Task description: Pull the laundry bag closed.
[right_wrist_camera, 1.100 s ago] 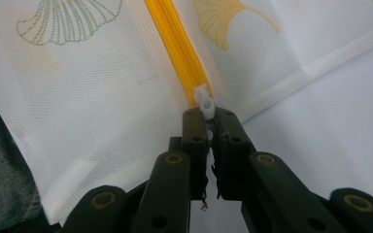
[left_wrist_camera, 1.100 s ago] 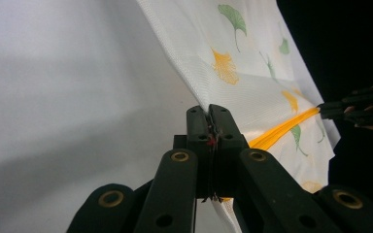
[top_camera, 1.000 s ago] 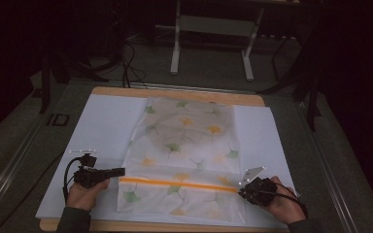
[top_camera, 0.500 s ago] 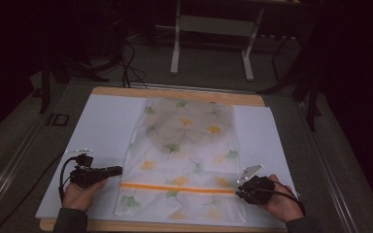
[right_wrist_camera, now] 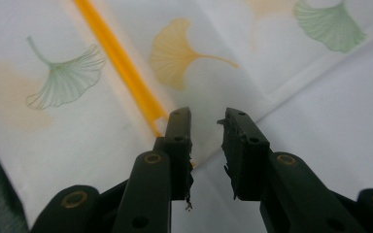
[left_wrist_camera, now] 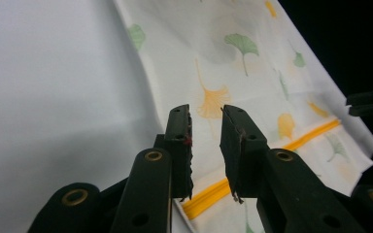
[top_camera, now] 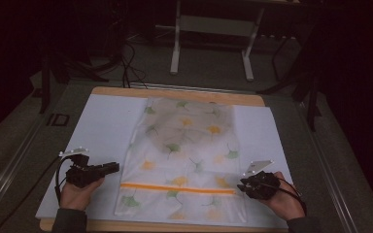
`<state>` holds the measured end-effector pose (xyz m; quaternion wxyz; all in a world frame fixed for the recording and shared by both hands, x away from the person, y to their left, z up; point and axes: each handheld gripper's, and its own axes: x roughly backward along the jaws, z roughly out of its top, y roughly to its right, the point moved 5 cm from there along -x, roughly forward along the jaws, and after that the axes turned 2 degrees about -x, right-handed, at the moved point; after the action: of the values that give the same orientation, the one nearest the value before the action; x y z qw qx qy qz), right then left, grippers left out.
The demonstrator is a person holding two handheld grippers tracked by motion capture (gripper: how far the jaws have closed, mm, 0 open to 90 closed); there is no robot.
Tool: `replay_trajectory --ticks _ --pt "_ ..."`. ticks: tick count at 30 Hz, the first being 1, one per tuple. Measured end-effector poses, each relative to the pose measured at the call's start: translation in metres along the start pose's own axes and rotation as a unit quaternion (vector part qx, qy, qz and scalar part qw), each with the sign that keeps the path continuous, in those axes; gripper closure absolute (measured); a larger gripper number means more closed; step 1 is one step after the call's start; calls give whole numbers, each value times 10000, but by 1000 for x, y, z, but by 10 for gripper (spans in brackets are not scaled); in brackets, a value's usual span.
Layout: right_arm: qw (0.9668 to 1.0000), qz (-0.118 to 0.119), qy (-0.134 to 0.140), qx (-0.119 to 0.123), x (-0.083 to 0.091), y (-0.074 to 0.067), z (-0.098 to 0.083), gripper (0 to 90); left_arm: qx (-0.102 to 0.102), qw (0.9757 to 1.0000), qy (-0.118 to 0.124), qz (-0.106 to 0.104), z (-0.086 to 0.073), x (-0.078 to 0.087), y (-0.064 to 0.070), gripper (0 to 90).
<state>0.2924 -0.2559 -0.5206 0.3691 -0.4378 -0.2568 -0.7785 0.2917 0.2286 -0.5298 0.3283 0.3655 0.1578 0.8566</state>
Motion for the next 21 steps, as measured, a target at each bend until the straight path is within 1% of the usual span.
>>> replay_trajectory --ticks 1,2,3,4,5,9,12,14,17,21 --pt "10000 0 0 0 0 0 0 724 0 10000 0 0 0 0 0 740" --pt "10000 -29 32 -33 0 1 0 725 -30 10000 2 76 0 1 -1 740" --pt "9997 -83 114 -192 1 5 -1 725 -47 9999 4 151 0 1 -2 741" --pt "9997 -83 114 -192 1 5 -1 725 -47 9999 4 151 0 1 -2 742" --pt "9994 -109 172 -262 1 6 -1 725 -58 9998 2 187 0 2 -2 742" --pt "9981 -149 368 -461 3 9 -2 725 -191 9989 -25 435 0 2 -3 748" --pt "9974 -173 472 -522 2 10 -3 725 -342 9969 -28 704 0 3 -4 748" --pt "9968 -219 498 -578 1 10 -5 726 -408 9958 -20 817 0 4 -4 748" --pt "9962 -214 534 -654 -1 10 -8 726 -496 9944 -13 928 0 3 -4 749" --pt "9953 -204 581 -752 -5 10 -12 726 -640 9913 -28 1147 0 3 -4 749"
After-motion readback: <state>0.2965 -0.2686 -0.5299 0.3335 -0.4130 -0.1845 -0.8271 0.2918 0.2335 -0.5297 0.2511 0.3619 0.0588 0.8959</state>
